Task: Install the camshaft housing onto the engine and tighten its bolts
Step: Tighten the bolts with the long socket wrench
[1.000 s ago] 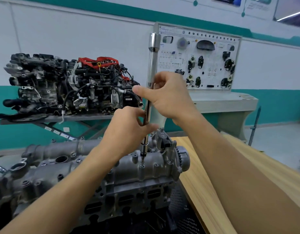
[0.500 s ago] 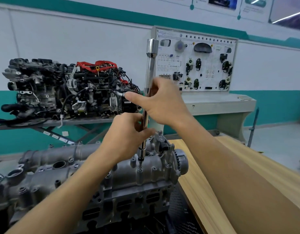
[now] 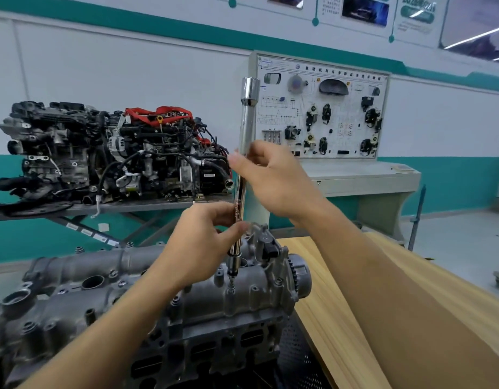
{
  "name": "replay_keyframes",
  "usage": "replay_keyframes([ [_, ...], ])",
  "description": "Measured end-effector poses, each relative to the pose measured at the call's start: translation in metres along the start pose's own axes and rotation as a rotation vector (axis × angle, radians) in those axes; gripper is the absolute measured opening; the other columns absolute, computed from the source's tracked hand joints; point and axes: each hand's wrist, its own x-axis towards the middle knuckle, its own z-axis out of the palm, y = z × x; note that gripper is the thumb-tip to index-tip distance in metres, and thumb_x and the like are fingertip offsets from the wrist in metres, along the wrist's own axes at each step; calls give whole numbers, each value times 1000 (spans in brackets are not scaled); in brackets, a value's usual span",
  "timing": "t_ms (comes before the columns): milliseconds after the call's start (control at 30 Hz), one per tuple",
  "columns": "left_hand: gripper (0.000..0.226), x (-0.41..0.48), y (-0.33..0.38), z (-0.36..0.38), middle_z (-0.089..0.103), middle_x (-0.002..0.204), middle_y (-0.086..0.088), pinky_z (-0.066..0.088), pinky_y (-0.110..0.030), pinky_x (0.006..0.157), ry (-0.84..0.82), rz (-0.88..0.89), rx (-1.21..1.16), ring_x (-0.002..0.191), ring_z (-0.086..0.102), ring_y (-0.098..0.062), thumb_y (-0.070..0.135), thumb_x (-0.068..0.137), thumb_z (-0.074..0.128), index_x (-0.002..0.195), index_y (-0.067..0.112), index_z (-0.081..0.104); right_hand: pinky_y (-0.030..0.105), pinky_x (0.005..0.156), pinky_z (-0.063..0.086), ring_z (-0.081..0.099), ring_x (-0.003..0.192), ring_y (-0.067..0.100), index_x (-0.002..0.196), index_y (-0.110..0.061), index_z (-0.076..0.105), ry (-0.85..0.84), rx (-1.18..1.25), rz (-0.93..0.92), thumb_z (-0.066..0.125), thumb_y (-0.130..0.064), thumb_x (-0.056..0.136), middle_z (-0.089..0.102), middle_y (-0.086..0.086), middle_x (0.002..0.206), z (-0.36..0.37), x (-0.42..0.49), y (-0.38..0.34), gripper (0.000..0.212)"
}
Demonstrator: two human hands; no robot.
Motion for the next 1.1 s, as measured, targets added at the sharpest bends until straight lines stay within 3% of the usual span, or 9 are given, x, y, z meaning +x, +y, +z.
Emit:
replay_keyframes([
  [100,22,3,6,-5,75,103,8,61,-44,83,-143,-88,-114,94,73,-21,12,100,56,99,31,65,41,73,63,73,82,21,91,-18,68,-142,197,50,55,-18,101,76,8,96,-8,-1,-4,16],
  [200,5,3,5,-6,73,95,11,57,-50,84,-133,-48,-41,90,71,-21,29,97,64,98,33,66,25,57,55,71,68,9,83,-22,66,-2,127,2,72,-22,91,76,0,78,-6,-2,-6,10],
  [267,8,-1,4,-5,76,82,13,61,-38,73,4,-6,31,76,73,-8,36,86,77,89,35,69,36,61,57,68,67,15,80,-18,66,99,-16,-34,80,-36,82,73,4,75,0,0,-4,23],
  [400,7,0,7,-9,77,78,-5,64,-41,63,-81,-46,-62,75,75,-26,18,93,70,87,18,73,52,76,58,71,83,30,90,-9,68,2,12,-16,56,-37,99,75,9,92,0,3,-6,32],
  [567,8,1,4,-14,76,92,-9,61,-52,74,-145,-71,-74,83,73,-29,26,96,64,97,26,72,25,60,56,72,70,13,87,-18,66,-83,177,-1,65,-18,96,77,2,82,-7,-1,-6,9],
  [733,12,1,-3,-8,77,72,-2,62,-50,66,27,-20,7,66,74,-27,35,84,79,83,24,73,40,59,49,61,57,19,77,-8,65,99,-112,-52,67,-47,91,66,-3,63,3,1,-7,42],
  [900,25,6,-3,-19,79,96,-6,60,-34,83,-266,-71,-198,93,74,-21,17,97,63,93,38,77,31,60,61,71,68,15,88,-12,66,-122,225,43,54,-18,103,75,4,85,-7,-3,-8,19],
  [1000,5,4,-2,-15,79,89,-5,60,-53,83,-159,-52,-135,87,73,-36,27,87,76,91,30,77,39,60,58,70,64,23,73,-12,67,94,-26,-61,76,-31,87,72,5,69,1,-2,-5,25],
  [1100,5,2,-2,-11,78,76,-7,61,-54,74,-48,-22,-67,77,74,-36,24,84,79,85,21,75,53,66,55,59,60,36,72,1,66,73,-40,-45,71,-47,88,68,22,72,0,-1,-6,51],
])
